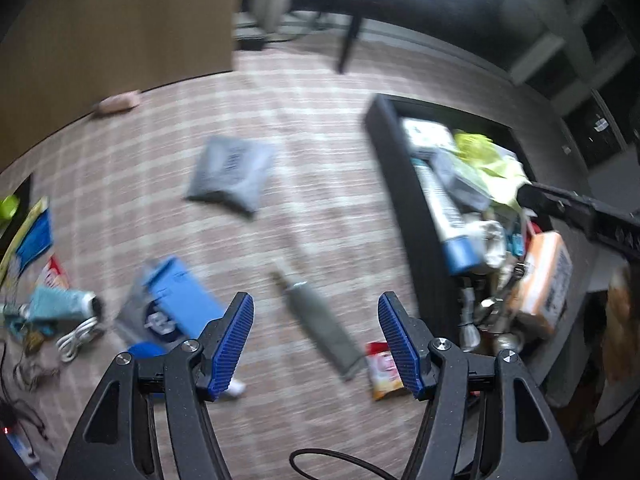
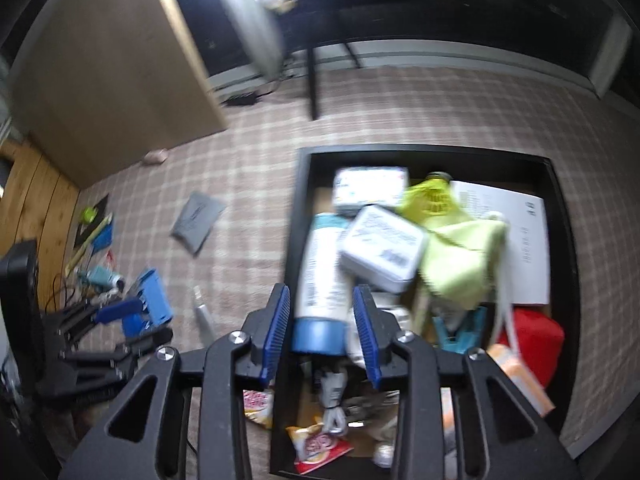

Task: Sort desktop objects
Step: 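Move the right tool toward the grey tube while the left tool approaches the blue lid, then grasp the grey tube with the right tool while the left tool grasps the blue round lid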

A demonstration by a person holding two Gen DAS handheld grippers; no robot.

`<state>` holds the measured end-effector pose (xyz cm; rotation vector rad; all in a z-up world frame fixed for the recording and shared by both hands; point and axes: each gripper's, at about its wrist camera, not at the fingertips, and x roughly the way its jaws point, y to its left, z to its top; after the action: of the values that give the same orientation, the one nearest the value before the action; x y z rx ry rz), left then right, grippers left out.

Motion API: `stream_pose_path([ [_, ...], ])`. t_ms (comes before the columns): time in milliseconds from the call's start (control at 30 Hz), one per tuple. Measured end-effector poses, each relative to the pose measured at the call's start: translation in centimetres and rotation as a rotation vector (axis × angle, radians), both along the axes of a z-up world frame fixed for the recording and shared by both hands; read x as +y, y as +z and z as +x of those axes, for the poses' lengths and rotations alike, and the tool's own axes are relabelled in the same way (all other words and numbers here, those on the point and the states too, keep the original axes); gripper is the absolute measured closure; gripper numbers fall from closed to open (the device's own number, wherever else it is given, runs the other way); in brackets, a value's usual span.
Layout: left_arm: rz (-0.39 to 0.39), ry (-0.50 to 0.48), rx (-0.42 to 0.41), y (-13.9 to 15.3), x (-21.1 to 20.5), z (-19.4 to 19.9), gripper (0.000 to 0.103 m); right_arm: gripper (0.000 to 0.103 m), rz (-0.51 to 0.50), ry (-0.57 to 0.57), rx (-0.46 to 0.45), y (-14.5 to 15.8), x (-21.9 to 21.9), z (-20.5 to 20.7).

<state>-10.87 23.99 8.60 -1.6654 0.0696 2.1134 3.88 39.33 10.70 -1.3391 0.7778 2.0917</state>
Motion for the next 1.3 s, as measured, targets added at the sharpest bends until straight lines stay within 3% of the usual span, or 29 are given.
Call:
stream_pose_path([
  [367,-0.038,0.200,-0.056,-2.8,-10.1,-0.2,0.040,0.069,-0.076,0.186,-0.064,-4.5,-6.6,-6.5],
  [533,-0.057,0.265,-0.085,-4.5,-12.0,0.3,0.040,0.069,-0.097,0.248,-0.096,-6.5,-8.9,-8.8],
  [900,-0.044,0.412,-0.133,-7.0,-12.9,0.4,0.040,0.069,-0.107,0.331,-0.161,-10.1,-11.4,-12.3],
  [1300,-0.092,0.456,-0.121,-7.7,-11.6,1.0,0.043,0.069,-0.094,0.351,-0.176,-10.9,-11.1,-12.8],
])
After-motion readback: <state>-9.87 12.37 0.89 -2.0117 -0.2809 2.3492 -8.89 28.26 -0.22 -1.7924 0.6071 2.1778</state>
